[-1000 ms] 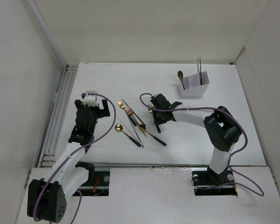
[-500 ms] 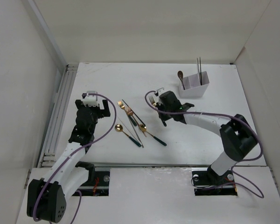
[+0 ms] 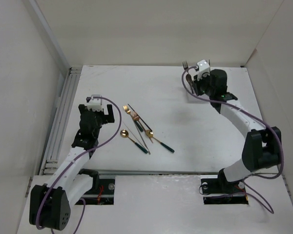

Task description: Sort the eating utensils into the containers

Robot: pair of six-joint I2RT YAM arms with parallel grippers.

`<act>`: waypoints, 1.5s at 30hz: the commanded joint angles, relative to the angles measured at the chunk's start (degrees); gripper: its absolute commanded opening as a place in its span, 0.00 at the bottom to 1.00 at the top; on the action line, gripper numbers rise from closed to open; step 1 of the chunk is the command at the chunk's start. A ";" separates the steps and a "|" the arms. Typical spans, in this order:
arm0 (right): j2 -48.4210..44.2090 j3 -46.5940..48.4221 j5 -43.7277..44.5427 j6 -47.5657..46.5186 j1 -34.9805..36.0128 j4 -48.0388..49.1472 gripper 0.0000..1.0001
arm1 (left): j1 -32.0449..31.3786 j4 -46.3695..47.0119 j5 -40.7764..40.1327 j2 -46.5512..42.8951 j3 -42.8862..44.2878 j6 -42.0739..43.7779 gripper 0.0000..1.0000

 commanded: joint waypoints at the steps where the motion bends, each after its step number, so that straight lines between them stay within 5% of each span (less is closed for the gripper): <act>1: 3.61 6.05 -11.18 -7.40 -5.11 8.13 0.00 | 1.24 -0.88 0.30 0.89 4.08 0.83 1.00; 17: 17.61 12.38 -19.55 -9.07 -15.40 16.23 0.00 | 1.86 -4.40 -0.31 8.98 11.56 4.44 1.00; 40: 18.04 9.13 -9.88 -5.04 -16.55 11.39 0.00 | 1.86 -0.36 -1.55 10.12 10.51 4.96 1.00; 45: 18.04 9.66 -7.16 -3.62 -16.55 10.07 0.40 | 1.86 0.26 -1.55 9.07 9.98 4.96 1.00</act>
